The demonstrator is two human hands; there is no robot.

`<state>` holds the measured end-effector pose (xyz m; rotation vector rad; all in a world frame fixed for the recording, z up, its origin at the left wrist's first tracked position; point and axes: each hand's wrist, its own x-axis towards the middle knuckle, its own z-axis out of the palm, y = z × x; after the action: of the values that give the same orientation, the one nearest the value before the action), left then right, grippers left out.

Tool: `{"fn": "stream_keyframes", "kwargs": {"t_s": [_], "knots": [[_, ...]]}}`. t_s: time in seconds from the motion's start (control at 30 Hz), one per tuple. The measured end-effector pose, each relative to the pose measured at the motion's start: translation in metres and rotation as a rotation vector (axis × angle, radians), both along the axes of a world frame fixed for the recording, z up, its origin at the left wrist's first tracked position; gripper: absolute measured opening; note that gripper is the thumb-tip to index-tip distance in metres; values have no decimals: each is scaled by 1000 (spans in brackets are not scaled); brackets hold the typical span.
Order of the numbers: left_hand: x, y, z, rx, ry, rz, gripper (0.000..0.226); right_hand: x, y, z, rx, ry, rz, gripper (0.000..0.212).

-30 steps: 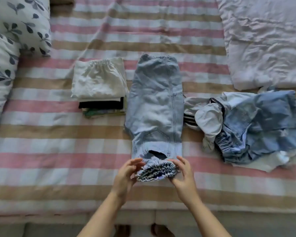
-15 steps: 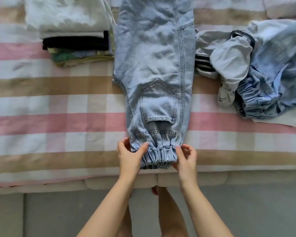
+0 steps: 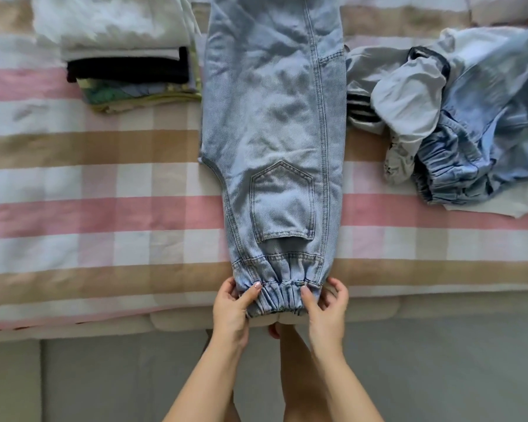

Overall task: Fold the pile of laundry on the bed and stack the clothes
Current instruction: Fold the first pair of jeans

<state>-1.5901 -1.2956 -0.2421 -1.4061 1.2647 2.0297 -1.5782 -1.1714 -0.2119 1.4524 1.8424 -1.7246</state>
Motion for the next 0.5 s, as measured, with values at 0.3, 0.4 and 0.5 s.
{"fn": "stream_keyframes", "kwargs": {"t_s": [0.3,0.4,0.5], "knots": [[7,13,7,-547,0,91,26,14,-11,-11,9,-110,-103,29],[17,19,14,-521,-34,-67,34,13,-12,-11,-175,-91,-235,23],[21,21,16,-510,-36,-168,40,15,-16,-8,-322,-63,-300,19]]}}
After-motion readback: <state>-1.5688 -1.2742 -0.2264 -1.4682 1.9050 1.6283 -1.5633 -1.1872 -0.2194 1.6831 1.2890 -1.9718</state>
